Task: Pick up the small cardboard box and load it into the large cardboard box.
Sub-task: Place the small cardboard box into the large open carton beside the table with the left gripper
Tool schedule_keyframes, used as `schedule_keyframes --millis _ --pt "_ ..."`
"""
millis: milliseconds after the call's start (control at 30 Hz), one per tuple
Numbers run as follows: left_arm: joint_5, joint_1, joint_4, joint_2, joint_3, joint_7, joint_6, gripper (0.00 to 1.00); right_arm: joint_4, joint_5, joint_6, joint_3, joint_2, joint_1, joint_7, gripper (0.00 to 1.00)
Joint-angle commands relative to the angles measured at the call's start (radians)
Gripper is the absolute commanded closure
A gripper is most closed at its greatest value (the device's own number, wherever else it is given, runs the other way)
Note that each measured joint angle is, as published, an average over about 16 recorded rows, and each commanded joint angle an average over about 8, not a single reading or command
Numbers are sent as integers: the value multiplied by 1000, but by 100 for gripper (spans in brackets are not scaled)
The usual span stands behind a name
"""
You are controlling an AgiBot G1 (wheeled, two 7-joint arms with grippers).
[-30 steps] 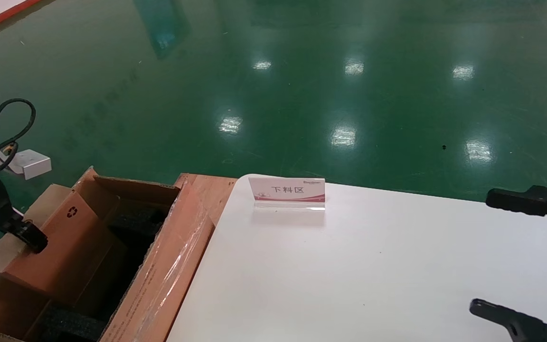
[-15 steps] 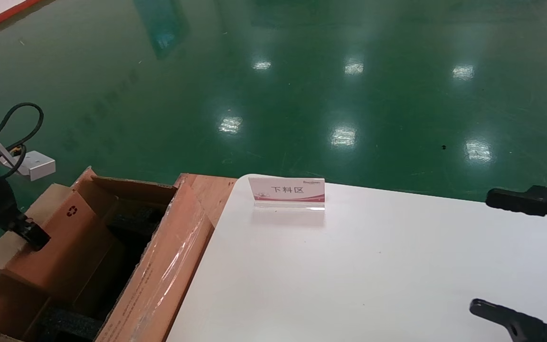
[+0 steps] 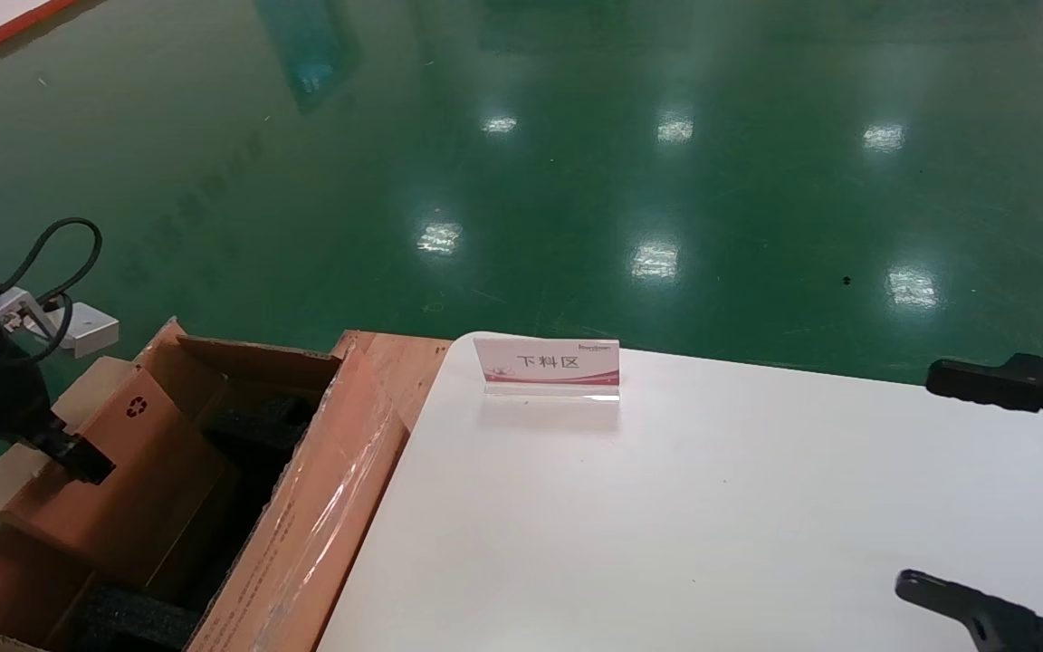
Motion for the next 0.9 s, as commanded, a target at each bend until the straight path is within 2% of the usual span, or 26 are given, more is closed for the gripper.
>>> schedule_keyframes --millis 33,600,633,867,900 --pt "-1 15 3 5 -1 -9 -9 100 0 0 0 0 0 0 0 0" --pt "-25 178 94 56 -5 -52 -14 100 0 1 0 -1 0 0 -1 0" --pt "-29 184 100 58 -7 -50 -11 95 0 1 0 -1 0 0 -1 0" --pt "-47 208 131 66 -18 -34 5 8 0 1 1 -1 1 0 -1 0" --pt "-48 209 133 66 -18 -33 5 1 0 1 1 -1 1 0 -1 0"
